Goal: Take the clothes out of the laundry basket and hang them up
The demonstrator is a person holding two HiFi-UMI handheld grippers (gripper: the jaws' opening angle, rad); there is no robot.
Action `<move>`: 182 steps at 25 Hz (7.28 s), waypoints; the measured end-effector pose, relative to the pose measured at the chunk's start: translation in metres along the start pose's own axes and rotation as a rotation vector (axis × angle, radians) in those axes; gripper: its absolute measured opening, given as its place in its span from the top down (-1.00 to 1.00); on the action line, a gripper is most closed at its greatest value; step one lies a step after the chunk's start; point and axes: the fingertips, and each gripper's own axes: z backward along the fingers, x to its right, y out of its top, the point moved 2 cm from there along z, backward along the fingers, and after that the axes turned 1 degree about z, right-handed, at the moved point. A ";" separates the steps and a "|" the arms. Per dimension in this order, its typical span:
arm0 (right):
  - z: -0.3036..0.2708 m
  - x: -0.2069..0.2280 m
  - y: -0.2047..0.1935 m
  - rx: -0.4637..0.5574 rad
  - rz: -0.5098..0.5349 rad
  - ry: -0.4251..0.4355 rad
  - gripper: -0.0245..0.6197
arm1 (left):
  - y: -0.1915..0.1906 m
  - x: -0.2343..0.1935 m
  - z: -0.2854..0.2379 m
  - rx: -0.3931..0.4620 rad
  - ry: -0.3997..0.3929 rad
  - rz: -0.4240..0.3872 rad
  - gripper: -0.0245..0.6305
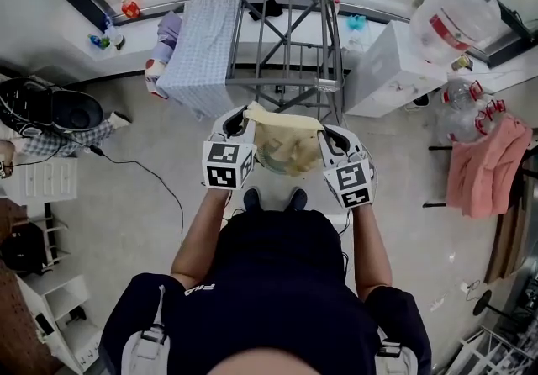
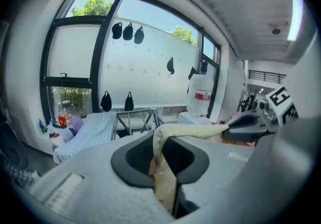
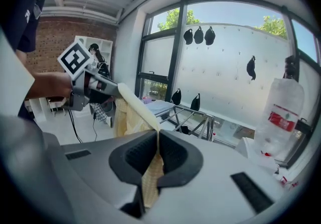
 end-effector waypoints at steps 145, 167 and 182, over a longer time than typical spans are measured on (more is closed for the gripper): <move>-0.474 0.431 0.145 -0.144 -0.286 -0.479 0.87 | 0.175 -0.332 -0.512 -0.251 -0.033 0.141 0.77; -0.511 0.399 0.024 -0.495 -0.411 -0.228 -0.01 | 0.061 -0.333 -0.528 -0.570 -0.066 0.102 0.32; -0.489 0.373 0.044 -0.458 -0.517 -0.020 -0.31 | 0.038 -0.326 -0.479 -0.514 -0.131 0.322 0.32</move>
